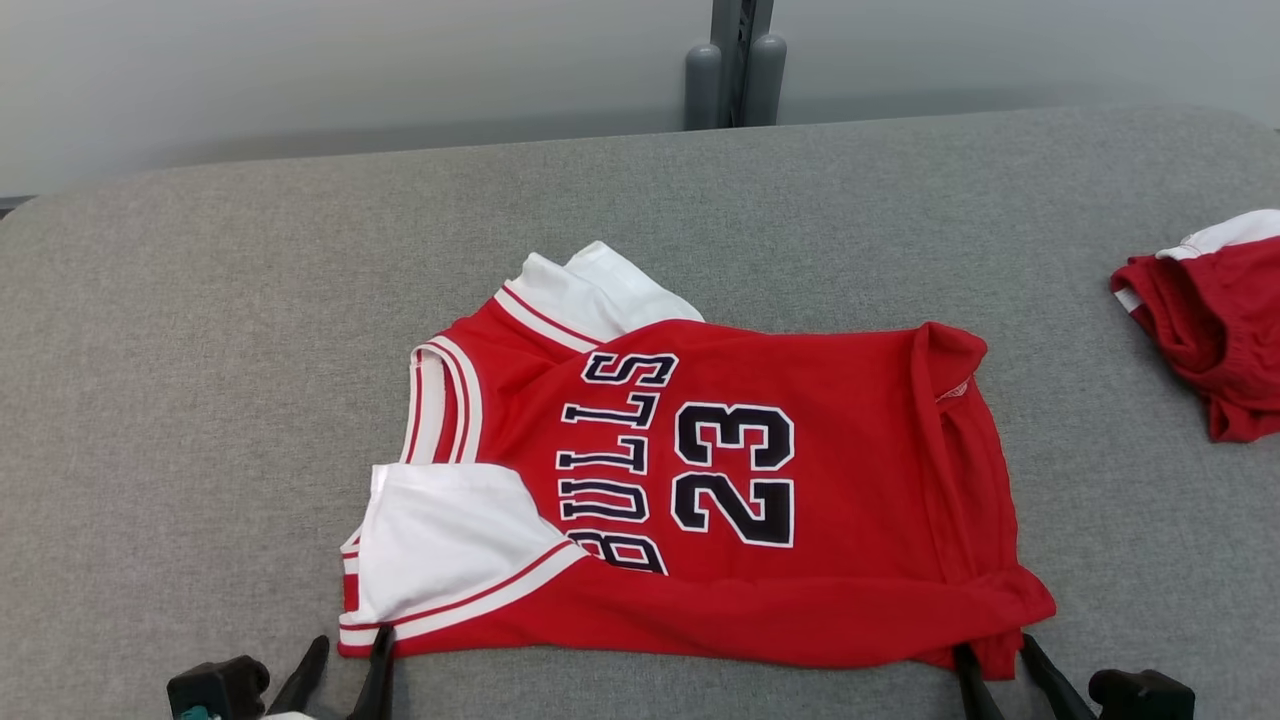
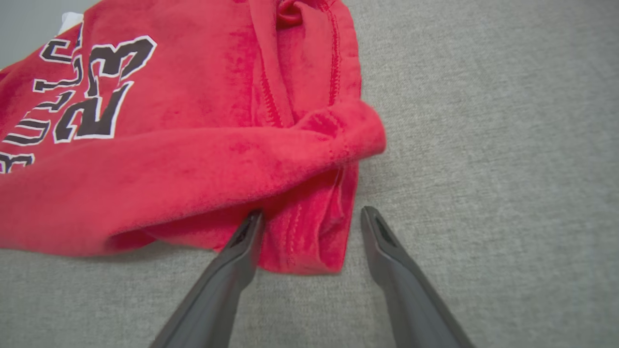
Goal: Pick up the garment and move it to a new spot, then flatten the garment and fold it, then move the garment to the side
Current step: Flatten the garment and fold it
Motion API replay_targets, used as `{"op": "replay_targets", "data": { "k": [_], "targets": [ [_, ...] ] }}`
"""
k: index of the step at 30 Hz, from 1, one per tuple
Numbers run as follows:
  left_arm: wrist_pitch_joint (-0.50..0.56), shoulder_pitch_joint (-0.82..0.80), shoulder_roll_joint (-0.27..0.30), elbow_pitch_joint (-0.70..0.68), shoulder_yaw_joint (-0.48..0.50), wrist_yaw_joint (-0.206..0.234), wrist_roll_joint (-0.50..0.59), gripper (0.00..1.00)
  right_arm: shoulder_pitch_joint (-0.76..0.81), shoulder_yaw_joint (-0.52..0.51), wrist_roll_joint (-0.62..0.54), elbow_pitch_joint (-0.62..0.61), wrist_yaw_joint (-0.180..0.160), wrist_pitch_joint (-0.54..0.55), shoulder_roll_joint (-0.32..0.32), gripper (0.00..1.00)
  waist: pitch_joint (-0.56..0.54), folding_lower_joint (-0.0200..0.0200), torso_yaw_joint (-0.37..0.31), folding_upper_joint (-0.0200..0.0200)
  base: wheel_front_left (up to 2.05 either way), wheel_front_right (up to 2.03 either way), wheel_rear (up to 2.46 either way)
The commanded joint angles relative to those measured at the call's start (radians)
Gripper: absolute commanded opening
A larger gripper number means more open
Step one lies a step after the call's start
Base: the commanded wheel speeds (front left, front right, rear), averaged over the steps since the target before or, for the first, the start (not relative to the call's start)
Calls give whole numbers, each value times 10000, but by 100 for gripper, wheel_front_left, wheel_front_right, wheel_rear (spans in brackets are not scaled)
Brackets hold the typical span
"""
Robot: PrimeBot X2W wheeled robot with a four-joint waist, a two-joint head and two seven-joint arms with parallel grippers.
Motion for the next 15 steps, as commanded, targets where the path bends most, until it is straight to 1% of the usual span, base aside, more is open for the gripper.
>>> {"op": "replay_targets", "data": {
  "k": [1, 4, 5, 6, 7, 8, 12, 15],
  "targets": [
    [116, -153, 38, 108, -1, -37, -36, 100, -100, 27, 130, 141, 1, 0, -41, 100, 13, 0, 10, -1, 0, 0, 0],
    [353, -318, 15, 362, -109, -290, -248, 100, -313, 238, 469, 605, 1, 106, -24, 100, 46, 0, 3, -1, 0, 0, 0],
    [434, -363, -51, 399, -122, -396, -373, 100, -382, 321, 596, 708, 1, 100, -23, 51, 54, 0, 1, -1, 0, 0, 0],
    [537, -409, -44, 446, -180, -507, -401, 100, -438, 378, 651, 823, 1, 94, -12, 6, 71, 0, 4, -1, 0, 0, 0],
    [581, -472, -10, 476, -241, -594, -400, 79, -483, 439, 816, 937, 3, 128, 0, 0, 81, 0, 16, -1, 0, 0, 0],
    [576, -541, -14, 473, -223, -649, -458, 0, -521, 482, 819, 1020, 3, 102, 11, 0, 87, 0, 30, -1, 0, 0, 0],
    [416, -689, 102, 368, -101, -660, -491, 0, -648, 514, 951, 1214, 0, -9, 7, 0, 80, 0, 193, -1, 0, 0, 0],
    [264, -602, 66, 192, 1, -696, -608, 0, -667, 468, 921, 1060, 1, -29, 8, 0, 52, 0, 311, -1, 0, 0, 0]
  ]
}}
